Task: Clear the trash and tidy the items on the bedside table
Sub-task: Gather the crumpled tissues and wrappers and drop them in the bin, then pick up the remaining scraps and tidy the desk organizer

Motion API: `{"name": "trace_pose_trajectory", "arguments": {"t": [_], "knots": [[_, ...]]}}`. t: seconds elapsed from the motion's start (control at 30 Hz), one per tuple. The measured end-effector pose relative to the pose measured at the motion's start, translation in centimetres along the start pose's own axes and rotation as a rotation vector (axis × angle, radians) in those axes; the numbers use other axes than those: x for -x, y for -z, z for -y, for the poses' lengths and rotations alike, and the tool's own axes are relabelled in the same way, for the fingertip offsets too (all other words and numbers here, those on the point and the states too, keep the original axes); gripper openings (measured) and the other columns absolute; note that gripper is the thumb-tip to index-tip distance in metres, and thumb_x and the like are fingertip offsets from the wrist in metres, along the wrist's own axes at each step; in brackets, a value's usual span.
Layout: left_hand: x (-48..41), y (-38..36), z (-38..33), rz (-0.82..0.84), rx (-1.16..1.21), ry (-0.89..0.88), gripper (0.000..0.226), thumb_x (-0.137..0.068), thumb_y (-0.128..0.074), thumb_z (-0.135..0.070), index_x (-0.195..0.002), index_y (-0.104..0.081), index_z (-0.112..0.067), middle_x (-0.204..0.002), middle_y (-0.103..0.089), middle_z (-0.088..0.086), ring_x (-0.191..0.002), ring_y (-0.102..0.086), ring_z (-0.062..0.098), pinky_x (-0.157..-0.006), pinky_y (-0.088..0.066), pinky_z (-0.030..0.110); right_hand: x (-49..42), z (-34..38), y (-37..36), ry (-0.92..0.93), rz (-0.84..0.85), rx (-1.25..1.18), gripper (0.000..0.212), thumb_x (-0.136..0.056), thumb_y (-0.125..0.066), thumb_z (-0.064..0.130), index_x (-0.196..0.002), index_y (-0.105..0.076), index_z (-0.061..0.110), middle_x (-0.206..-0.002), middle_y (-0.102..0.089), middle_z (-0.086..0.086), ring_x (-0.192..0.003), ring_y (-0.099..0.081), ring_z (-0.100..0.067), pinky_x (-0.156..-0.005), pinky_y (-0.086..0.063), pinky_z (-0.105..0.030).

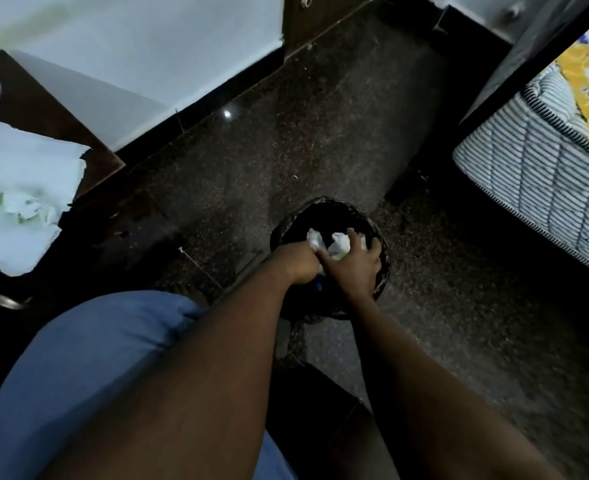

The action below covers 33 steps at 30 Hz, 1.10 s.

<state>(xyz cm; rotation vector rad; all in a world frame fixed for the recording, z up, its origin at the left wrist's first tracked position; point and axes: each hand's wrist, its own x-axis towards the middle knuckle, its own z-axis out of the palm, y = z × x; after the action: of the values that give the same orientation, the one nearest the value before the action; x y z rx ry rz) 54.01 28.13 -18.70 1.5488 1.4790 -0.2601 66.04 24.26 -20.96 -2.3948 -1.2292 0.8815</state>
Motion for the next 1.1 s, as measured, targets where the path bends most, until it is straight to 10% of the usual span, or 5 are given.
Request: {"name": "trace_pose_trajectory", "arguments": {"t": [0.4,0.6,1.1], "knots": [[2.7,2.4,-0.2,-0.288,0.073,-0.057,0.044,-0.101,-0.048,-0.022,-0.144,-0.056,-0.02,-0.145,-0.058,0.012,-0.125,-0.059,0.031,-0.103,-0.05,0.041,2.5,2.8,1.6,0.266,-0.062,-0.161,0.021,-0.095,-0.068,0.028,-0.114,-0.069,0.02,-0.108,-0.073,0.002,-0.101,-0.069,-0.018,-0.082,-0.052,-0.032],[6.4,5.6,-0.1,-0.59,0.196,-0.083,0.023,-0.092,-0.055,-0.025,-0.105,-0.074,-0.029,-0.1,-0.072,0.0,-0.076,-0.061,0.016,-0.066,-0.052,0.033,5.0,7.6,3.7,0.441,-0.086,-0.212,0.011,-0.091,-0.068,0.027,-0.1,-0.074,0.025,-0.092,-0.075,0.01,-0.083,-0.066,-0.005,-0.072,-0.05,-0.025],[19.7,12.4,7.8,-1.032,0.499,-0.225,0.021,-0.092,-0.063,-0.024,-0.108,-0.076,-0.03,-0.104,-0.077,-0.009,-0.093,-0.069,0.008,-0.082,-0.054,0.026,14.6,19.9,3.6,0.78,-0.059,-0.319,0.008,-0.088,-0.073,0.024,-0.09,-0.068,0.031,-0.081,-0.07,0.017,-0.077,-0.068,0.002,-0.069,-0.055,-0.023]]}}
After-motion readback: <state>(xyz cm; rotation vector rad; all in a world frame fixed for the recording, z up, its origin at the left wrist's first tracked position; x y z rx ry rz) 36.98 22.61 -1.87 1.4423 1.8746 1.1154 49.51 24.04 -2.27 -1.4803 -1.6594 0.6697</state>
